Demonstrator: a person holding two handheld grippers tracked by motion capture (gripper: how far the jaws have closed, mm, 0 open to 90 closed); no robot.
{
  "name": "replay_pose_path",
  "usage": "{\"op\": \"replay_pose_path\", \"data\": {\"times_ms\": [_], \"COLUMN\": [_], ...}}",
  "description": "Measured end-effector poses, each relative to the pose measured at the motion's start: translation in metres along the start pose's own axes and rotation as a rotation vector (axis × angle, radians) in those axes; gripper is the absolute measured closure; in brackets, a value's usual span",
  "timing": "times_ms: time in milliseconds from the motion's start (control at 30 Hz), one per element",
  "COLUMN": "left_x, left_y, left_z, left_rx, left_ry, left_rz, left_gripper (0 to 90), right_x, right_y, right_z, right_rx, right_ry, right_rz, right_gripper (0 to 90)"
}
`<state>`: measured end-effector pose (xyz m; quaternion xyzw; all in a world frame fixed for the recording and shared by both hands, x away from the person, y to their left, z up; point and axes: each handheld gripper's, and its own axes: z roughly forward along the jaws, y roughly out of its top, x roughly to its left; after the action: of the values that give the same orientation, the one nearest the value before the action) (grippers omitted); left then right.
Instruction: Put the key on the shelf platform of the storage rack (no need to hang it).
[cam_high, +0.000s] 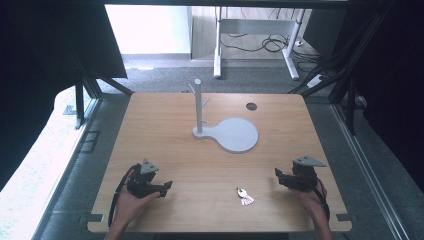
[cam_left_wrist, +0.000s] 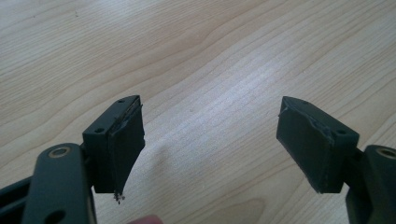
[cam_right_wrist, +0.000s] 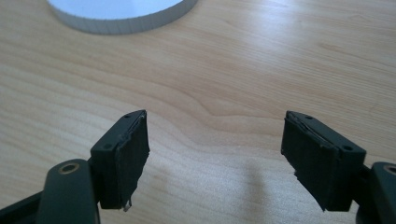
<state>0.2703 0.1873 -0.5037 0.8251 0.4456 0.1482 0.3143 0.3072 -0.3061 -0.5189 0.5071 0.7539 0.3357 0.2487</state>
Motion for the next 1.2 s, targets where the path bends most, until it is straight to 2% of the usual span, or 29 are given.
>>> {"op": "replay_pose_path", "data": {"times_ms": [167, 233, 500, 667, 967, 1133, 1200], "left_x": [0.0, -0.001, -0.002, -0.003, -0.002, -0.003, -0.002], "left_y": [0.0, 0.0, 0.0, 0.001, 0.001, 0.001, 0.001], "left_z": [0.001, 0.001, 0.002, 0.002, 0.0, -0.003, -0.005], "left_rx": [0.004, 0.004, 0.007, 0.008, 0.006, 0.004, -0.002], "left_ry": [-0.003, -0.001, -0.005, -0.006, -0.01, -0.009, -0.01], "left_rz": [-0.001, -0.001, 0.004, 0.004, 0.004, -0.003, 0.0], "left_gripper": [23.6, 23.6, 23.6, 23.5, 23.4, 23.4, 23.4], "right_x": [0.002, 0.004, 0.004, 0.006, 0.011, 0.014, 0.016], "right_y": [-0.003, -0.004, -0.006, -0.006, -0.002, 0.001, 0.002], "right_z": [0.004, 0.005, 0.006, 0.005, -0.001, -0.008, -0.012], "right_rx": [0.038, 0.053, 0.056, 0.071, 0.057, 0.046, 0.05], "right_ry": [0.025, 0.008, 0.025, 0.039, 0.064, 0.132, 0.143], "right_rz": [-0.059, -0.08, -0.07, -0.082, -0.088, -0.058, -0.07], "right_gripper": [20.8, 21.7, 25.0, 27.0, 30.3, 32.2, 33.3]}}
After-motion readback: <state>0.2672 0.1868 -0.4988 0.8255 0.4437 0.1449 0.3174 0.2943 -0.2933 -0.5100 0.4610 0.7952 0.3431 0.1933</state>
